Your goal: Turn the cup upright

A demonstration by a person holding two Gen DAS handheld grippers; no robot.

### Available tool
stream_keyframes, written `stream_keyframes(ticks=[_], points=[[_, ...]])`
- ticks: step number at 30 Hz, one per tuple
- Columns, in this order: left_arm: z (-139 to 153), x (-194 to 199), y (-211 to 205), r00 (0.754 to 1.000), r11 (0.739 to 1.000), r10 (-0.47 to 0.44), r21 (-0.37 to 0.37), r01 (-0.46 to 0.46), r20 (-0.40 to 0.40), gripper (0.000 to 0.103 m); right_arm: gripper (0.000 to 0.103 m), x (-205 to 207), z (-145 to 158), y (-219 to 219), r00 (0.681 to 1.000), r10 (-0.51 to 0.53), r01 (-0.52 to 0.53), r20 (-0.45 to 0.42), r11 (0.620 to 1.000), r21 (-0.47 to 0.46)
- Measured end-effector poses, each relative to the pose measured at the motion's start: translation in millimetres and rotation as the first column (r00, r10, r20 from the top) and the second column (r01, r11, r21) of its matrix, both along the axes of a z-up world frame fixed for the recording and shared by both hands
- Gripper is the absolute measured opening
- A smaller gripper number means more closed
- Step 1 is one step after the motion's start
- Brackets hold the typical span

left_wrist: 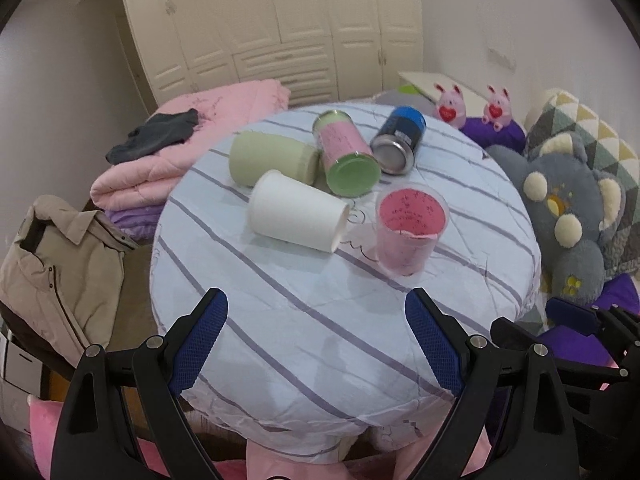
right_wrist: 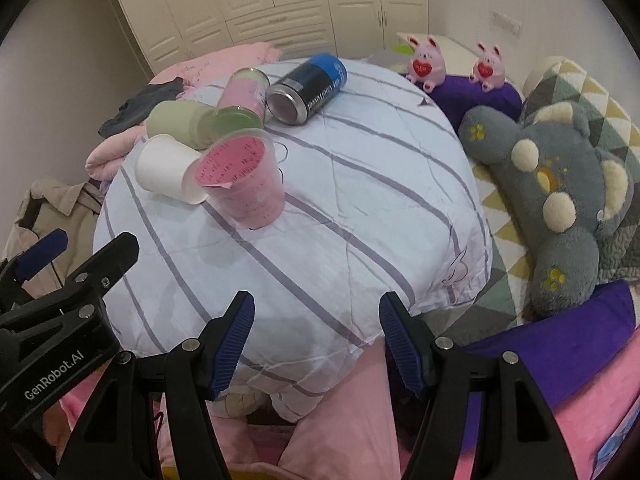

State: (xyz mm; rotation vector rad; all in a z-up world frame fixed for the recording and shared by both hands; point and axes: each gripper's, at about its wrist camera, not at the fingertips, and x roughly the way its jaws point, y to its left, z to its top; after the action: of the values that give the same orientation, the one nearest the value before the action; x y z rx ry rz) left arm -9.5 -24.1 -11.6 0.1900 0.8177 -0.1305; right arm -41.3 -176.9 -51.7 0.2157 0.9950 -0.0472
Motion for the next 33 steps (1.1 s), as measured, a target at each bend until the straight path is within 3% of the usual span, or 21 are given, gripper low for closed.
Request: stream_keyframes(ticks=[7,10,14,22,33], points=[[16.8,-14.6,12.0,0.992,0.999,0.023,-0.036,-0.019,0.124,0.092,0.067,-11.2,13.5,4.8,0.997,-0.031,0.035,0.076,0.998,-0.061],[25.1,-22.7,14.4,0.982,0.998,0.012,-0.062,0.0,0.19,0.094,0.08,-17.8,20.8,4.0,0.99,-0.045,0.054,0.136,0.996,-0.067],[35.4,-32.3,16.5,0.963,0.995,0.011,-0.097,0.015,0.269,0.098,0.08,-26.6,33.0,4.8,0.971,-0.048,0.063,0.234,0.996,-0.055],[35.6,-33.9,14.9,0.955,0.993,0.003,-0.11,0.031,0.298,0.099,0.08,-33.0,38.2,6.3,0.945,-0.056,0.072,0.323,0.997,-0.038],[28.0,-34.4,12.6,0.944,0.992,-0.005,-0.121,0.048,0.331,0.099,0.08,-39.2,33.4,-0.2,0.921,-0.097,0.108,0.377,0.994,-0.009]])
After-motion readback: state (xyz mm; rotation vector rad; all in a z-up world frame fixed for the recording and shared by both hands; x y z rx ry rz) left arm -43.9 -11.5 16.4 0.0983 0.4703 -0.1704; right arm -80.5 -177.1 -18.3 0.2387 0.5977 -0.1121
